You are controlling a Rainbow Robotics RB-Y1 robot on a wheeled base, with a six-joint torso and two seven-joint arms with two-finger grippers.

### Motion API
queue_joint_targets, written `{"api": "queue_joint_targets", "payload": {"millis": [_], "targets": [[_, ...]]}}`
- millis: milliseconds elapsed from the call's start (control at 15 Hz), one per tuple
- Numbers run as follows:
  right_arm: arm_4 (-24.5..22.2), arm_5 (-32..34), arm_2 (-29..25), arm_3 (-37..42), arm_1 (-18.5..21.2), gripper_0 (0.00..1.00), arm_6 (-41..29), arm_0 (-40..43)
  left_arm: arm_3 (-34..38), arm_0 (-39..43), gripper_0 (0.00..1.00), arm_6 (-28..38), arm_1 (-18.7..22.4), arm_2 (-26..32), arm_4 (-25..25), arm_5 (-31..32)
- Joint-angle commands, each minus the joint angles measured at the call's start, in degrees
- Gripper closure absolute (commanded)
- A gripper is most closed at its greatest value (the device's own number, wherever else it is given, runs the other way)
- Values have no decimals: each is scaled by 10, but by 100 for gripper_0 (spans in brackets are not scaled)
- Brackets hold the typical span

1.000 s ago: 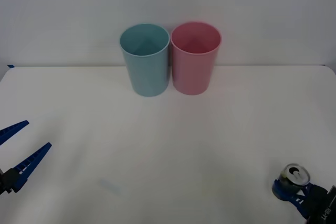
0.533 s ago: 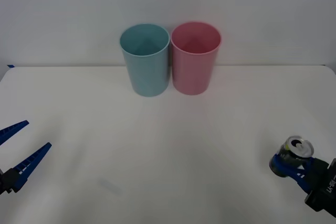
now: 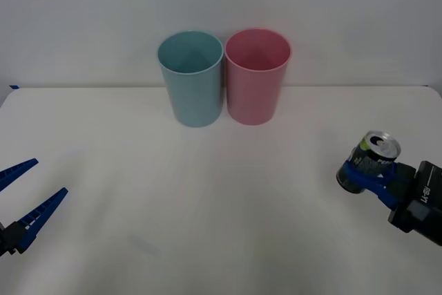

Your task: Grasp the object on the table and drop it into the matching bin: aluminum can to the light blue bin, PET bottle to the pink bin.

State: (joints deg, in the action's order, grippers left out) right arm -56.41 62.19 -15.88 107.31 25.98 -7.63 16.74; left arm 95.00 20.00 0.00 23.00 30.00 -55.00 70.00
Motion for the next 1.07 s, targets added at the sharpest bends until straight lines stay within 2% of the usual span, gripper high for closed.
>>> {"api": "queue_joint_targets", "payload": {"millis": [67,333,600,800,1067], "targets": [[0,-60,30,34,22,100,-42,-19,0,0,0,0,0,0,0,0],[-1,-211,105,93,57,100,-91,-52,0,0,0,0,0,0,0,0],[-44,-284,164,91,57,100,-99,-123,0,0,0,0,0,0,0,0],[-67,-299,198,57,57,100,-109,-193,0,0,0,0,0,0,0,0],[-86,-299,249,-26,57,100,-116,-314,0,0,0,0,0,0,0,0]]}}
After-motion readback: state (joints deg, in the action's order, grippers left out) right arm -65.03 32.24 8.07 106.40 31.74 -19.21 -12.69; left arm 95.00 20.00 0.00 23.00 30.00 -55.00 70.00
